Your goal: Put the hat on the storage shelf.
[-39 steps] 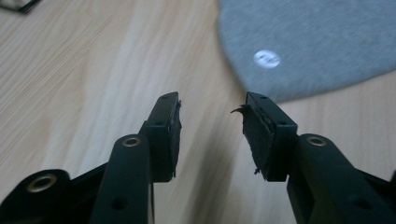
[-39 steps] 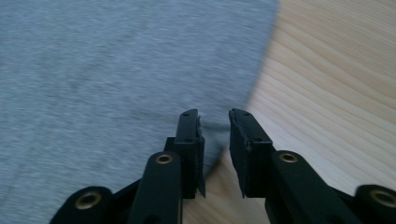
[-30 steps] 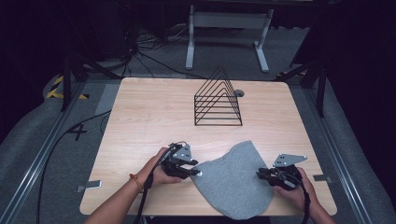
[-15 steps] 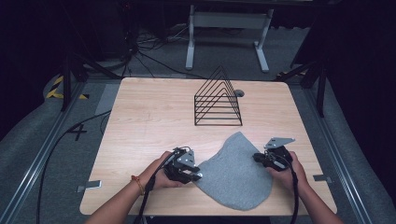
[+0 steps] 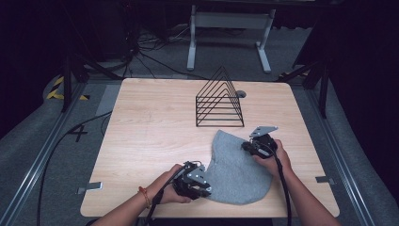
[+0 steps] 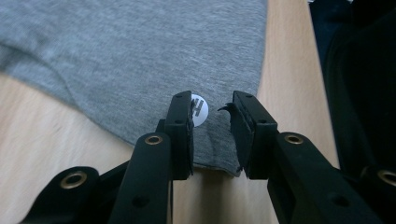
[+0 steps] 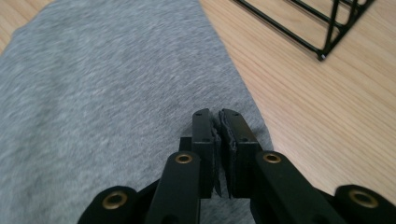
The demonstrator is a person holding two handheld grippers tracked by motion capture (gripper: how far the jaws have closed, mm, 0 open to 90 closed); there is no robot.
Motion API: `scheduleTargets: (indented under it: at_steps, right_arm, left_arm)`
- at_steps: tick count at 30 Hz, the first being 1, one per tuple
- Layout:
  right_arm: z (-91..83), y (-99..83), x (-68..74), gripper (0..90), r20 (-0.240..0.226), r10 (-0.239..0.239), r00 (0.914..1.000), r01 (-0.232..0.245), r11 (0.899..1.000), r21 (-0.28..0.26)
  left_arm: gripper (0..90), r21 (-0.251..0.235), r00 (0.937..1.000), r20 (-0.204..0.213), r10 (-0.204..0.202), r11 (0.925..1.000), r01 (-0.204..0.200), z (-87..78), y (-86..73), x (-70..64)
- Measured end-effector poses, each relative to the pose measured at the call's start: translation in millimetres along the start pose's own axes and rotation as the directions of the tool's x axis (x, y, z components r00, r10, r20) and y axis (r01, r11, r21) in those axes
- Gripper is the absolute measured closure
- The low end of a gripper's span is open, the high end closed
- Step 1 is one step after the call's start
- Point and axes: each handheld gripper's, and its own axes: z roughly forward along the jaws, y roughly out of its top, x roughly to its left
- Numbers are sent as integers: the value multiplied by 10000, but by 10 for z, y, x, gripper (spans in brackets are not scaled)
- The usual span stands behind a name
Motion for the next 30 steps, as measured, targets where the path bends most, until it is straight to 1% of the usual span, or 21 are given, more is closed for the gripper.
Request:
scheduleTargets:
  at_steps: [2, 4, 6, 7, 9, 11, 13, 14, 15, 16, 17, 19, 20, 22, 23, 24, 25, 26, 27, 28, 30]
  right_arm:
    - [37, 35, 32, 822, 14, -67, 10000, 67, 10000, -73]
    - [64, 74, 70, 776, 169, -207, 9996, 209, 9998, -63]
    - [69, 92, 104, 739, 296, -314, 9991, 316, 9995, -72]
    - [55, 92, 120, 729, 312, -285, 9991, 288, 9995, -109]
    - [1, 77, 158, 711, 240, -228, 9995, 237, 9990, -380]
    - [-84, 57, 215, 707, 115, -248, 9996, 254, 9979, -599]
    - [-202, 31, 303, 705, -191, -226, 9996, 208, 9959, -883]
    - [-262, 9, 361, 703, -344, -268, 9990, 233, 9948, -992]
    - [-321, -18, 431, 701, -498, -368, 9981, 316, 9944, -1011]
    - [-382, -53, 511, 691, -693, -512, 9963, 441, 9939, -1010]
    - [-445, -102, 590, 686, -893, -615, 9941, 521, 9932, -1040]
    - [-549, -212, 718, 695, -1261, -716, 9894, 586, 9929, -1036]
    - [-589, -270, 772, 700, -1403, -768, 9871, 622, 9925, -1056]
    - [-636, -373, 847, 728, -1736, -691, 9824, 512, 9931, -1051]
    - [-649, -412, 885, 749, -1894, -723, 9792, 537, 9934, -1015]
    - [-662, -450, 929, 767, -1982, -837, 9766, 648, 9929, -1001]
    - [-663, -468, 954, 794, -2007, -929, 9752, 749, 9926, -956]
    - [-665, -487, 986, 827, -2125, -1139, 9705, 964, 9912, -908]
    - [-669, -507, 1019, 859, -2295, -1320, 9643, 1121, 9889, -977]
    - [-671, -522, 1048, 881, -2449, -1309, 9607, 1104, 9893, -956]
    - [-651, -544, 1113, 889, -2655, -1488, 9526, 1278, 9873, -948]
  left_arm:
    - [695, -31, 9999, 106, -2, 10000, 2, 46, 43, -36]
    - [694, -66, 10000, 78, -35, 10000, 36, 90, 84, -80]
    - [682, 12, 9999, -30, 112, 9999, -112, 119, 134, -115]
    - [667, 19, 9998, 53, 209, 9998, -209, 126, 151, -126]
    - [628, -10, 9994, -145, 317, 9995, -317, 104, 177, -137]
    - [624, -189, 9994, -283, 187, 9996, -192, 32, 186, -92]
    - [607, -348, 9968, -797, -31, 9994, 3, -62, 184, -4]
    - [604, -305, 9945, -1050, -19, 9995, -14, -119, 184, 62]
    - [591, -307, 9896, -1439, -18, 9995, -26, -167, 186, 141]
    - [576, -380, 9811, -1933, 50, 9992, -126, -211, 183, 236]
    - [574, -512, 9764, -2147, -255, 9986, 148, -243, 173, 343]
    - [580, -912, 9692, -2236, -1030, 9922, 844, -285, 165, 577]
    - [580, -833, 9624, -2538, -970, 9935, 781, -282, 178, 673]
    - [579, -1199, 9660, -2326, -1132, 9890, 870, -265, 213, 850]
    - [580, -1192, 9605, -2530, -1160, 9890, 881, -216, 255, 921]
    - [572, -1135, 9523, -2847, -1104, 9902, 809, -185, 283, 949]
    - [568, -1224, 9486, -2962, -1115, 9894, 781, -140, 315, 991]
    - [575, -1290, 9482, -2963, -1144, 9885, 790, -94, 350, 1031]
    - [578, -1339, 9440, -3079, -1188, 9877, 806, -47, 386, 1051]
    - [579, -1401, 9426, -3136, -1146, 9874, 734, -9, 416, 1073]
    - [592, -1282, 9426, -3150, -1110, 9890, 736, 63, 465, 1114]
